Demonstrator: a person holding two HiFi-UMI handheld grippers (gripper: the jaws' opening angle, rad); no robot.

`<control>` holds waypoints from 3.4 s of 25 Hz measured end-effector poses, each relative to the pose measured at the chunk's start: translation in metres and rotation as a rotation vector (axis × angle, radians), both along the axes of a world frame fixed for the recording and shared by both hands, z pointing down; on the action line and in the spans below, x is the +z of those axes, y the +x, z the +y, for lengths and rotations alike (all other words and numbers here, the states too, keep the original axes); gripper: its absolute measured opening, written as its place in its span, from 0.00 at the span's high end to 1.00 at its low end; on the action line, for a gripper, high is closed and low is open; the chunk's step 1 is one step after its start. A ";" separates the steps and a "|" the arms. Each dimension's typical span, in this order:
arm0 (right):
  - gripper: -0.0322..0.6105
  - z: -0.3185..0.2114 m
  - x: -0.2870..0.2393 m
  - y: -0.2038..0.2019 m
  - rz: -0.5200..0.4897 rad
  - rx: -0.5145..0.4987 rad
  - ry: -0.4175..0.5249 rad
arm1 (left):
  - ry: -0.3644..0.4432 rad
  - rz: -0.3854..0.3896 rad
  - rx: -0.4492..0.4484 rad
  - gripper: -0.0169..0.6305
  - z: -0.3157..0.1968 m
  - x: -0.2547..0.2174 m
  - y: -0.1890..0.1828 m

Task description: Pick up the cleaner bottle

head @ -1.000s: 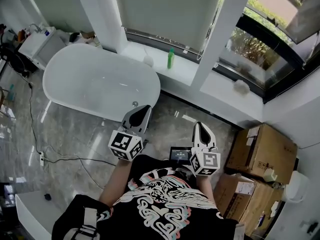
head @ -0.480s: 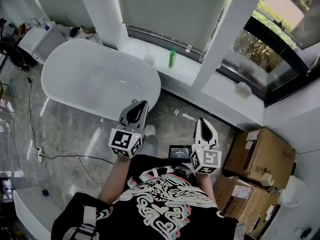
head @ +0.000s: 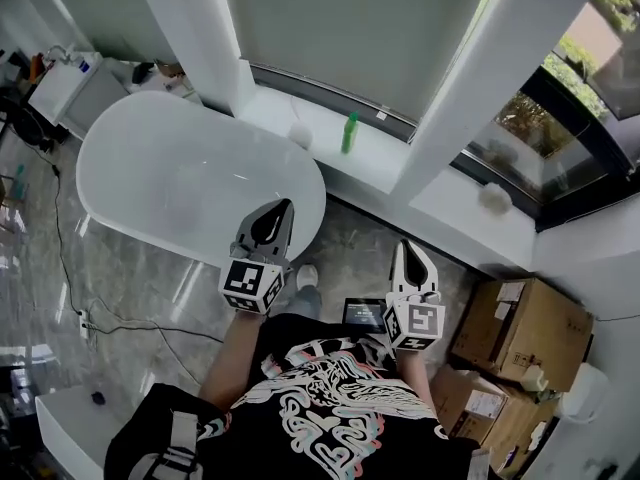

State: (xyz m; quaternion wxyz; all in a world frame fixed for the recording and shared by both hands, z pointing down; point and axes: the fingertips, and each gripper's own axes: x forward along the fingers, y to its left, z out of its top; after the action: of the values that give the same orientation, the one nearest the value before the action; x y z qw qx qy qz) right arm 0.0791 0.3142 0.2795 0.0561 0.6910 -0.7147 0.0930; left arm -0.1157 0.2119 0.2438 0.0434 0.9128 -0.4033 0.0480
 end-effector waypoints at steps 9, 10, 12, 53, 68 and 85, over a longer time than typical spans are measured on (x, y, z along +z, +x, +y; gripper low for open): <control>0.91 -0.093 0.006 0.008 -0.006 0.040 -0.036 | -0.020 -0.008 0.041 0.95 -0.105 0.005 0.015; 0.91 -0.103 0.009 0.009 -0.006 0.042 -0.043 | -0.022 -0.009 0.041 0.95 -0.116 0.007 0.015; 0.91 -0.124 0.013 0.008 -0.005 0.043 -0.054 | -0.030 -0.010 0.041 0.95 -0.137 0.010 0.014; 0.91 -0.322 0.050 0.026 0.059 0.096 -0.106 | -0.036 -0.023 0.080 0.95 -0.325 0.046 0.043; 0.91 -0.375 0.110 0.040 0.040 0.059 -0.195 | -0.085 -0.100 0.127 0.95 -0.362 0.113 0.087; 0.91 -0.423 0.185 0.055 0.023 0.023 -0.266 | -0.170 -0.106 0.083 0.95 -0.389 0.193 0.113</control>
State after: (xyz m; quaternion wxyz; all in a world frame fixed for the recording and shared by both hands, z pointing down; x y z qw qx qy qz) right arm 0.1337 -0.1090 0.4650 0.1544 0.6867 -0.6874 0.1793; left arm -0.0024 -0.1773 0.4370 0.0973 0.9179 -0.3614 0.1321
